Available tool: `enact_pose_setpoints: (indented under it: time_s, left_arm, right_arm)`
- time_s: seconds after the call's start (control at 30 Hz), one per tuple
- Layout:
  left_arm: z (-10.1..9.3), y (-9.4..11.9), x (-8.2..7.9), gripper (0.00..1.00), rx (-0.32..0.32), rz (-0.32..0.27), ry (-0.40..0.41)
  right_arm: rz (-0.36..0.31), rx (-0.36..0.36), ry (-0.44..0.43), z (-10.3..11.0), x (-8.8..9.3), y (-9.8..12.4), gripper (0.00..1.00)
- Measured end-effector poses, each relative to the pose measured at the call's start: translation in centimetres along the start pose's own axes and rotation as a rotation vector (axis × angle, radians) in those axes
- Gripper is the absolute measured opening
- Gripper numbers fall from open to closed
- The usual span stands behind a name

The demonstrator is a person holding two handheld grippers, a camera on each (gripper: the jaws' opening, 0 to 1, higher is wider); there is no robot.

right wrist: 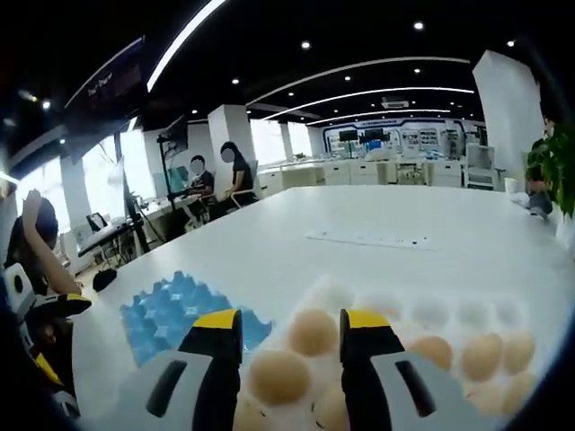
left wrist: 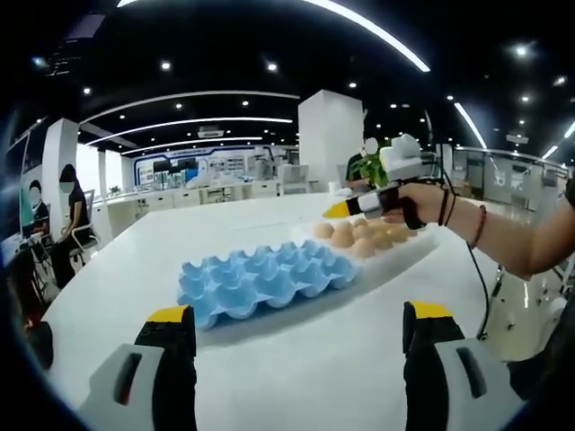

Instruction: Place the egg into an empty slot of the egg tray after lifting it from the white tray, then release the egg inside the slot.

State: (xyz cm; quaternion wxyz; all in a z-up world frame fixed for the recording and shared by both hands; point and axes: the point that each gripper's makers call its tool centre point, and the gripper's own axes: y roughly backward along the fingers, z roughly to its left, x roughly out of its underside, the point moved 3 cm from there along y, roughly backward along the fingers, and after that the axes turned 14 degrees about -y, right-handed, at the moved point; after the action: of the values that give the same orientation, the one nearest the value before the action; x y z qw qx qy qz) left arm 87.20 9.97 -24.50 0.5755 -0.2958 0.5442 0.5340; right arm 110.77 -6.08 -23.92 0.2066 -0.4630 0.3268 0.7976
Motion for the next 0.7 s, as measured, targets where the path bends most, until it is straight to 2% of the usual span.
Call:
enact_pose_setpoints:
  time_s: [0.2, 0.43, 0.6, 0.7]
  left_arm:
    - [0.0, 0.1, 0.0, 0.98, 0.001, -0.002, -0.003]
    - [-0.3, 0.1, -0.6, 0.98, 0.014, -0.038, -0.010]
    - [-0.3, 0.0, -0.6, 0.98, 0.015, -0.034, -0.020]
    - [-0.3, 0.1, -0.6, 0.98, 0.013, -0.040, -0.019]
  right_arm:
    - [0.033, 0.038, 0.009, -0.4, 0.7, -1.0, 0.42]
    - [0.036, 0.089, -0.008, -0.4, 0.5, -1.8, 0.37]
    - [0.064, 0.165, 0.042, -0.6, 0.8, -2.1, 0.35]
    - [0.067, 0.216, 0.037, -0.8, 0.8, -2.1, 0.32]
